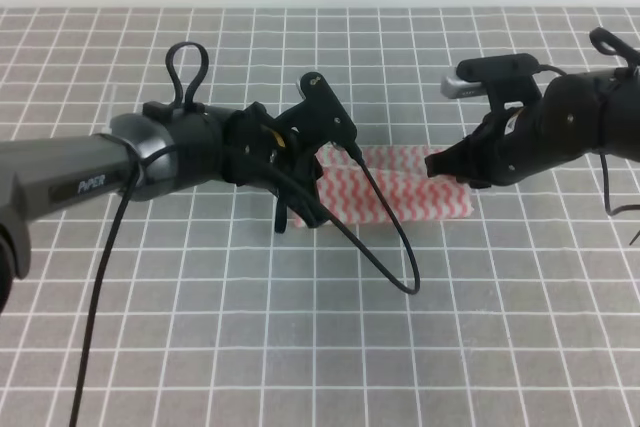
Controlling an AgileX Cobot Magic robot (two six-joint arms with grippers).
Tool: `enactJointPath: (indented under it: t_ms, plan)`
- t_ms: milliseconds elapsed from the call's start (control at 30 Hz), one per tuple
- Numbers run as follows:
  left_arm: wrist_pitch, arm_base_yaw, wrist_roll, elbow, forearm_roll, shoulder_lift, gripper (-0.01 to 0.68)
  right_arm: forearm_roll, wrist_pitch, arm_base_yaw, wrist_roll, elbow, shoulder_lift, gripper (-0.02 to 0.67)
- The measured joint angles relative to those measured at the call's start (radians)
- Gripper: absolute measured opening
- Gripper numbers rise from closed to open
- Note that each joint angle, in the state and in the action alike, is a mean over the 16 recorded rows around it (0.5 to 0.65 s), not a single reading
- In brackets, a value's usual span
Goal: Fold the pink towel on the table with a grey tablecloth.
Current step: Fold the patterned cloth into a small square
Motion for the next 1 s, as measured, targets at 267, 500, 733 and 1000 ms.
enactJointPath:
  t_ms: [267,500,733,1000]
  plan:
    - [0.01,0.005,0.0,-0.037,-0.001,0.024,-0.001,0.0,-0.025,0.0,-0.001,0.0,0.007,-0.015]
    - [0.024,0.018,0.0,-0.075,-0.002,0.045,-0.001,-0.001,-0.054,0.0,-0.002,0.0,0.014,-0.015]
    - [0.026,0.03,0.002,-0.09,-0.006,0.051,-0.001,-0.001,-0.085,-0.001,-0.002,0.0,0.026,-0.015]
    - [0.017,0.032,0.006,-0.092,-0.013,0.05,-0.001,-0.001,-0.106,-0.009,-0.002,-0.001,0.035,-0.015]
